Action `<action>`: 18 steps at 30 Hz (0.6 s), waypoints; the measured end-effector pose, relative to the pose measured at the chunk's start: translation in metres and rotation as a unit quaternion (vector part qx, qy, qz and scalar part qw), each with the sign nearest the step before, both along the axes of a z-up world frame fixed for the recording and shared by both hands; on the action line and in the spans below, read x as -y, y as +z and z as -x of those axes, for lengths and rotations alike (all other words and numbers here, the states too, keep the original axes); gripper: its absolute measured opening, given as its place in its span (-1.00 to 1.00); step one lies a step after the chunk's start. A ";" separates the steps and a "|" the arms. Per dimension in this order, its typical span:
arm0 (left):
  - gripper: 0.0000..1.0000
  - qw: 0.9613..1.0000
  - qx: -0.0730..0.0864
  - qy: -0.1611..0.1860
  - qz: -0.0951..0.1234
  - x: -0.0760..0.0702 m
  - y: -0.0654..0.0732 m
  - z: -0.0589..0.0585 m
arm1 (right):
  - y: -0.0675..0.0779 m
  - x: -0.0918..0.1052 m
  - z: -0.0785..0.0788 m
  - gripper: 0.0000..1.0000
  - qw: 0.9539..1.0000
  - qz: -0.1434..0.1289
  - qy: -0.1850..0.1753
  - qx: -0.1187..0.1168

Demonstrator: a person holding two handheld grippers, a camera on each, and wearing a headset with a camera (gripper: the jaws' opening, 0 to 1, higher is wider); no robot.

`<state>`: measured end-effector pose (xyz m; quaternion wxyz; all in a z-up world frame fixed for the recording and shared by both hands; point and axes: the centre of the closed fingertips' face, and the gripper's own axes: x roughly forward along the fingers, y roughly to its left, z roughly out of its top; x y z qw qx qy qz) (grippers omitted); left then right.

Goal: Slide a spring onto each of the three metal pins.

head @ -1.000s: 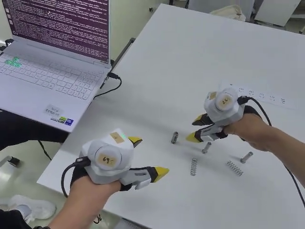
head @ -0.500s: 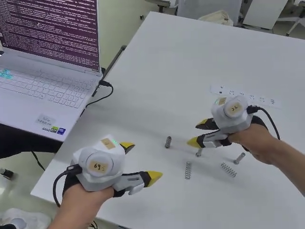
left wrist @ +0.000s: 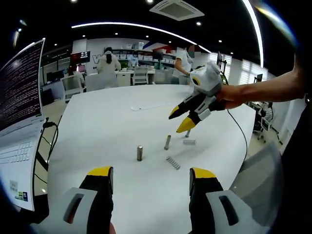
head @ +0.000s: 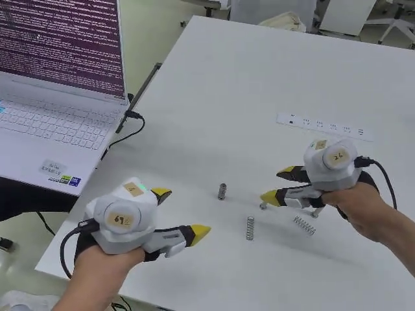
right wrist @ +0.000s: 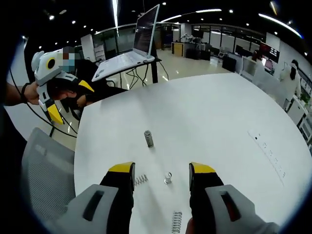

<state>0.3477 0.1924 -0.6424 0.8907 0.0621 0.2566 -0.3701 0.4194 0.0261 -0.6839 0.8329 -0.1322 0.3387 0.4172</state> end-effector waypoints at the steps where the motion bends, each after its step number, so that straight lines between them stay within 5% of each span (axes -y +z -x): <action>1: 0.18 1.000 0.000 0.000 0.000 0.000 0.000 0.000 | 0.001 0.003 0.001 -0.14 1.000 -0.002 -0.006 0.001; 18: 0.25 1.000 0.003 -0.017 -0.003 0.011 0.002 -0.003 | 0.017 0.058 0.026 0.00 0.997 -0.025 -0.076 0.023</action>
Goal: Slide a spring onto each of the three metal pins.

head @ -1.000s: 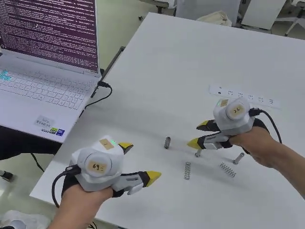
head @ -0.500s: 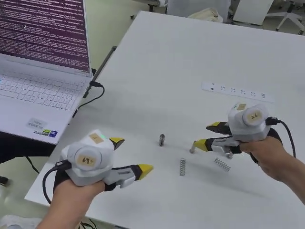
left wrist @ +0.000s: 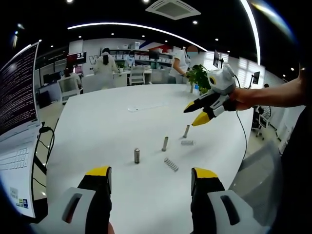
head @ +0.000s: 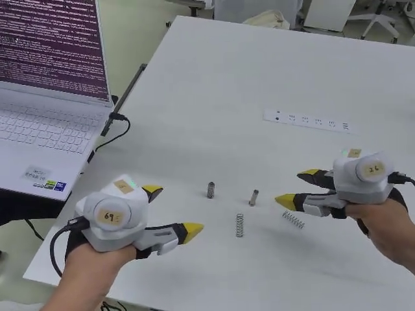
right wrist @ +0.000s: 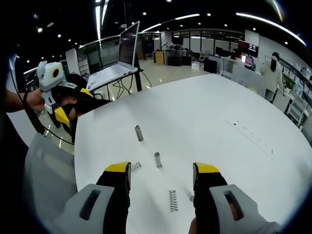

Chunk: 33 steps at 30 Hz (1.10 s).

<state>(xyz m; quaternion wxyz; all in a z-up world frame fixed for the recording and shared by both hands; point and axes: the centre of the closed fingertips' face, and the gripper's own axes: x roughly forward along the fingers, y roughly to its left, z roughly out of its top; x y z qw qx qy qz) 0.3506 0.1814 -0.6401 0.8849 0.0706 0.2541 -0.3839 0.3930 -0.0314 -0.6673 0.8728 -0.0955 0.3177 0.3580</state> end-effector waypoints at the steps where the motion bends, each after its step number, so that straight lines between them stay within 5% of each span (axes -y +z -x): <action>1: 0.25 1.000 0.000 -0.001 -0.001 0.000 0.000 0.000 | 0.000 0.001 0.001 0.01 1.000 0.000 -0.001 0.000; 12: 0.26 1.000 0.000 -0.006 -0.005 0.002 0.000 0.000 | 0.006 0.031 0.032 0.13 0.998 -0.025 -0.050 0.000; 33: 0.27 1.000 0.002 -0.009 -0.006 0.005 0.004 0.003 | 0.001 0.054 0.088 0.27 0.996 -0.038 -0.082 -0.005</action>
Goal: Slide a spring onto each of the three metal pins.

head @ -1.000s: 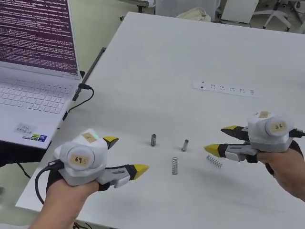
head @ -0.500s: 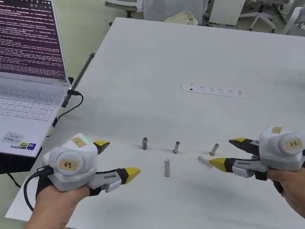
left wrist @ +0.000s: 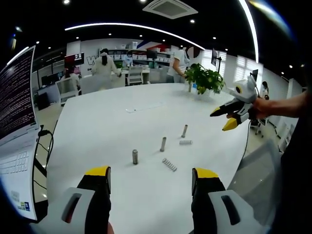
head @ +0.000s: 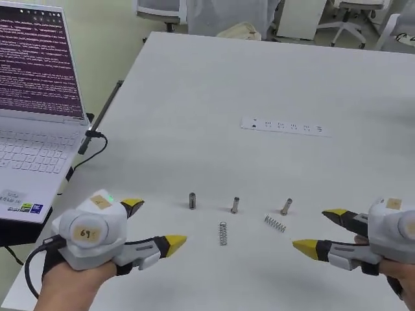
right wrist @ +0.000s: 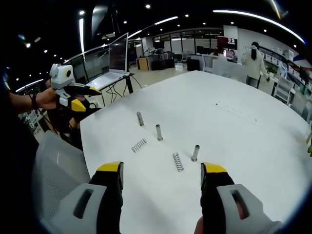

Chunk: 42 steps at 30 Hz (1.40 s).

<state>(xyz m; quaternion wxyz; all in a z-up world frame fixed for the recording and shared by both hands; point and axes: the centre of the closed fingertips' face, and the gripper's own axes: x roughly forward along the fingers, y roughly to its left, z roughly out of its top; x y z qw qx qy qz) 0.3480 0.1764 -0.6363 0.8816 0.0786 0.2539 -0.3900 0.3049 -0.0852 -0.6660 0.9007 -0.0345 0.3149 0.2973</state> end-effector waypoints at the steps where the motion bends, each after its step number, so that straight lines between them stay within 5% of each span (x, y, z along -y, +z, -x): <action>1: 0.27 1.000 0.000 -0.001 0.000 0.000 0.000 0.001 | 0.000 0.000 0.002 0.27 1.000 -0.002 -0.001 0.001; 8: 0.28 1.000 0.000 -0.008 -0.005 0.003 0.000 0.006 | 0.000 0.000 0.013 0.29 1.000 -0.009 -0.001 -0.001; 21: 0.28 1.000 -0.006 -0.017 -0.008 0.009 -0.004 0.010 | 0.000 -0.002 0.013 0.29 1.000 -0.015 0.002 0.000; 42: 0.24 0.998 -0.029 -0.060 -0.021 0.045 -0.029 0.004 | -0.003 0.006 0.028 0.28 1.000 -0.017 -0.011 -0.008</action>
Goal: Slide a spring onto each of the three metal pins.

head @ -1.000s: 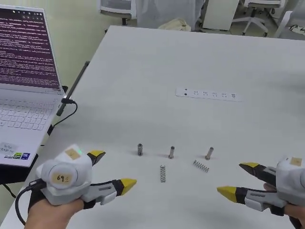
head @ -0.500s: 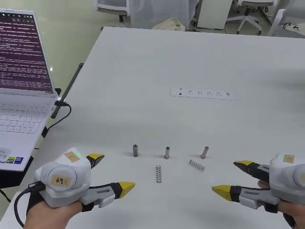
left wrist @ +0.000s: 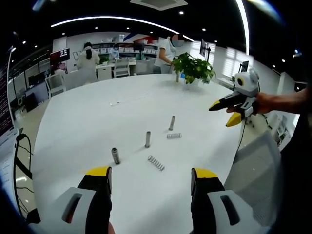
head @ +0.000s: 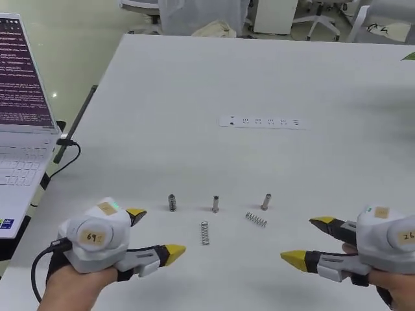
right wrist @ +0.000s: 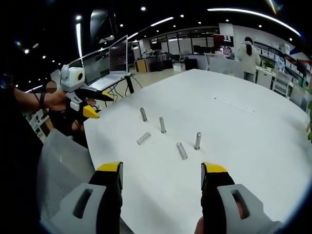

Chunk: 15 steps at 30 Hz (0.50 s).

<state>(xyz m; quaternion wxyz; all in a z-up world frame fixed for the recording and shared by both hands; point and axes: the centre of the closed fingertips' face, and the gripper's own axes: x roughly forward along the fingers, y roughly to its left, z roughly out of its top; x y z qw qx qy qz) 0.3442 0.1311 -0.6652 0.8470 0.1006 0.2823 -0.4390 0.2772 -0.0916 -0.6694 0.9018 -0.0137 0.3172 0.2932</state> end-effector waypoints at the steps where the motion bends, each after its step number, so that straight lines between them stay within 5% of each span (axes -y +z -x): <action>1: 0.23 1.000 -0.001 -0.002 -0.001 0.002 -0.002 -0.001 | 0.000 0.000 0.001 0.27 1.000 0.000 0.000 0.000; 15: 0.16 0.999 -0.033 -0.022 -0.007 0.032 -0.035 -0.011 | 0.002 0.005 0.001 0.27 1.000 0.000 -0.006 0.000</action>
